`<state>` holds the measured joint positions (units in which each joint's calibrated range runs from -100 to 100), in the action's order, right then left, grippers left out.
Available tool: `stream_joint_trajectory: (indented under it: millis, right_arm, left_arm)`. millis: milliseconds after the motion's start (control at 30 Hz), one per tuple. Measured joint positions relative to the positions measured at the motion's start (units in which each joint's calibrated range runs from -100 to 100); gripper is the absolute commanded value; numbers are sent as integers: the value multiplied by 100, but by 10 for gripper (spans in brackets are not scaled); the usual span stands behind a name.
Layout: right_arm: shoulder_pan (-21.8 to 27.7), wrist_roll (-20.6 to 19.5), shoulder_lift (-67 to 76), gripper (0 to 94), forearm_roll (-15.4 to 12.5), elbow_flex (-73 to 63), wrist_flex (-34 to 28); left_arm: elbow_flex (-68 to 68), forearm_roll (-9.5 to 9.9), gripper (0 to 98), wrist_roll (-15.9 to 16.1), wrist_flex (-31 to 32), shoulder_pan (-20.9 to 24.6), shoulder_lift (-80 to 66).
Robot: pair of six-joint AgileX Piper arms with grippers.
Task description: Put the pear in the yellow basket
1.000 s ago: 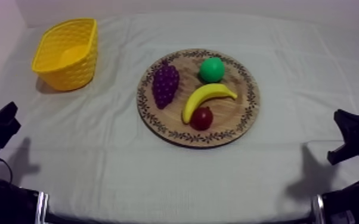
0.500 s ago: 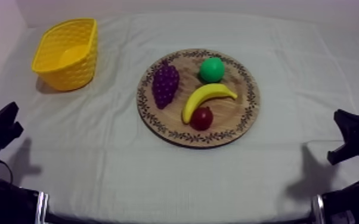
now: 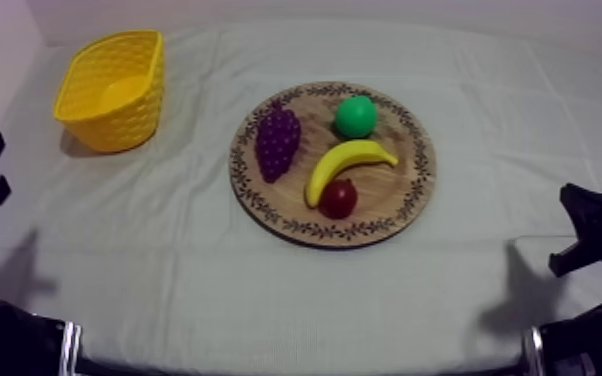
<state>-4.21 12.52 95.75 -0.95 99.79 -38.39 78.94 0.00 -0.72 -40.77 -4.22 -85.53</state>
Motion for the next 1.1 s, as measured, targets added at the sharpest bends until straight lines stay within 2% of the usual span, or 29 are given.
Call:
stream_joint_trajectory:
  millis: [133,500,633,867,1000,1100]
  right_arm:
    - [0,0,0,3,0,0,0]
    - [0,0,0,3,0,0,0]
    - [0,0,0,3,0,0,0]
    - [0,0,0,3,0,0,0]
    - [0,3,0,3,0,0,0]
    - [0,9,0,3,0,0,0]
  left_arm:
    - [-1086,-61,0,185,-287,-62,1006]
    - [-3972,-148,0,253,-920,-149,3459]
    - [-4851,-139,0,219,-1162,-307,4145]
    - [-6174,105,0,72,-1657,-946,5408]
    - [-6683,149,6,-99,-1709,-1423,6086]
    - [-6940,254,24,-266,-1763,-1803,6601]
